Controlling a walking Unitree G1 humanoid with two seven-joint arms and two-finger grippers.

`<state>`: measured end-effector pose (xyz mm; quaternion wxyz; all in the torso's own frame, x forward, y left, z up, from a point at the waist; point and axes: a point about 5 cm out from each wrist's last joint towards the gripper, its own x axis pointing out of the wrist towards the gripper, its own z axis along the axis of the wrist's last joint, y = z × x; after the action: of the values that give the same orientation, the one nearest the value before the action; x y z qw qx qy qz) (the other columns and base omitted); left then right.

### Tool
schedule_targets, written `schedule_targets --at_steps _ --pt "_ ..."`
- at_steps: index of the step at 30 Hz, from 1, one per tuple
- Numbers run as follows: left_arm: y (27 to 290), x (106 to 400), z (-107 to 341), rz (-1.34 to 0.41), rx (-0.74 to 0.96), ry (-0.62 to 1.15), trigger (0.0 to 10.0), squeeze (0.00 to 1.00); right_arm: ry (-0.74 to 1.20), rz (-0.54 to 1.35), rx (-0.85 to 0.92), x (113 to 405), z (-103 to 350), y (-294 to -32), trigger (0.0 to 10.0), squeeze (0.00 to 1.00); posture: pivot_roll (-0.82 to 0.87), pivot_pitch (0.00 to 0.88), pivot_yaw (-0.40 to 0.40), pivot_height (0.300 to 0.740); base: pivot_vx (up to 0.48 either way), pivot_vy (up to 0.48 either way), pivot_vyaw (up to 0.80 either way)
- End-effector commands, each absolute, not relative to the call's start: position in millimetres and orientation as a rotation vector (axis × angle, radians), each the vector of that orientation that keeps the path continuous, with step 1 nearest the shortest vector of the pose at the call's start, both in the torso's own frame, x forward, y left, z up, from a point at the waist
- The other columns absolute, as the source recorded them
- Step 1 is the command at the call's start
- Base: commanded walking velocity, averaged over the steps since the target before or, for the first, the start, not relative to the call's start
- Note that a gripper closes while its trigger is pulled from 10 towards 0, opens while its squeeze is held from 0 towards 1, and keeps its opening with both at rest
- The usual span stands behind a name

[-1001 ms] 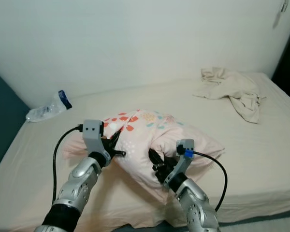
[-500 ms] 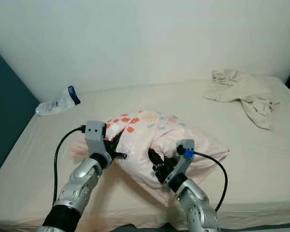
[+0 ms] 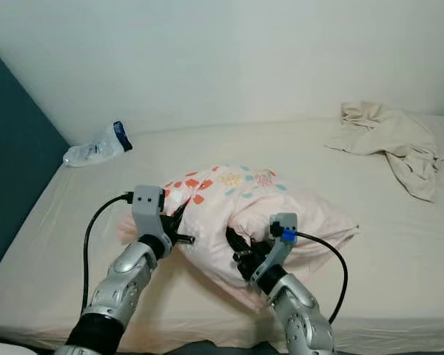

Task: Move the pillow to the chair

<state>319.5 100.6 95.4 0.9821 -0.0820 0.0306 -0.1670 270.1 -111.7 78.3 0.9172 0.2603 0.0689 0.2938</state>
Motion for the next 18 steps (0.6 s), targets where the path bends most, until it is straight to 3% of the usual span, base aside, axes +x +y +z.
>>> schedule_targets --at_steps 1,18 --pt "95.9 315.3 88.4 -0.362 -0.170 0.086 10.0 0.00 0.125 0.654 0.536 269.4 83.8 -97.0 10.0 0.00 -0.14 0.099 0.108 0.740 -0.296 0.000 0.76" --pt "95.0 315.1 90.3 -0.378 -0.168 0.069 10.0 0.00 0.122 0.667 0.536 269.2 84.7 -95.0 10.0 0.00 -0.14 0.092 0.107 0.740 -0.017 0.000 0.76"
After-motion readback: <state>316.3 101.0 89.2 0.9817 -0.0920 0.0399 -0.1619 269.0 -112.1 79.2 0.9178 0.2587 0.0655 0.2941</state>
